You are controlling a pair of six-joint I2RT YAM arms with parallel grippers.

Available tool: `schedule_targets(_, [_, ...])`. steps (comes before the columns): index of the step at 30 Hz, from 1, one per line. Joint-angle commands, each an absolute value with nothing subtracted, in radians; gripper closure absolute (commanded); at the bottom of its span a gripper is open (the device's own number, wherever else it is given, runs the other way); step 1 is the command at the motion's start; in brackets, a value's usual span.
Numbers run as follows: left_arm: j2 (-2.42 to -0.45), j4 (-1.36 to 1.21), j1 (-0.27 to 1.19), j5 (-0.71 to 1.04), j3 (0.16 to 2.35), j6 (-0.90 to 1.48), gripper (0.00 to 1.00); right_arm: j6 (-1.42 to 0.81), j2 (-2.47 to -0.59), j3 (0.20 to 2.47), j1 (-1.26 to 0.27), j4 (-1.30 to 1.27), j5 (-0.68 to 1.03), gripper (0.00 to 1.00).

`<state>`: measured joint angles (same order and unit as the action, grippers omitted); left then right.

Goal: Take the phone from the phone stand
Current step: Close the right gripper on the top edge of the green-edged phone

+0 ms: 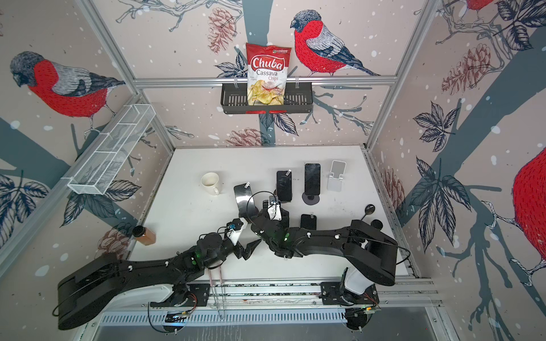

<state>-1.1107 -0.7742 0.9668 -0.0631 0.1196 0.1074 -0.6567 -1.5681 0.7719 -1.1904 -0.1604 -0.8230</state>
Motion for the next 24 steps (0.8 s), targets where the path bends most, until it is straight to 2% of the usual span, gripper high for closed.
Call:
schedule_targets(1, [-1.102,-0.795,0.968,-0.069,0.121,0.108,0.04,-0.660,-1.566,0.774,-1.192,-0.166,-0.853,0.22])
schedule_targets(13, [-1.097,-0.793,0.968,-0.069,0.119,0.107,0.04,-0.635,-1.569,0.791,-1.192,-0.170,-0.836,0.29])
schedule_targets(24, [-1.096,-0.792,0.968,-0.066,0.118,0.106,0.04,-0.625,-1.559,0.798,-1.187,-0.176,-0.807,0.29])
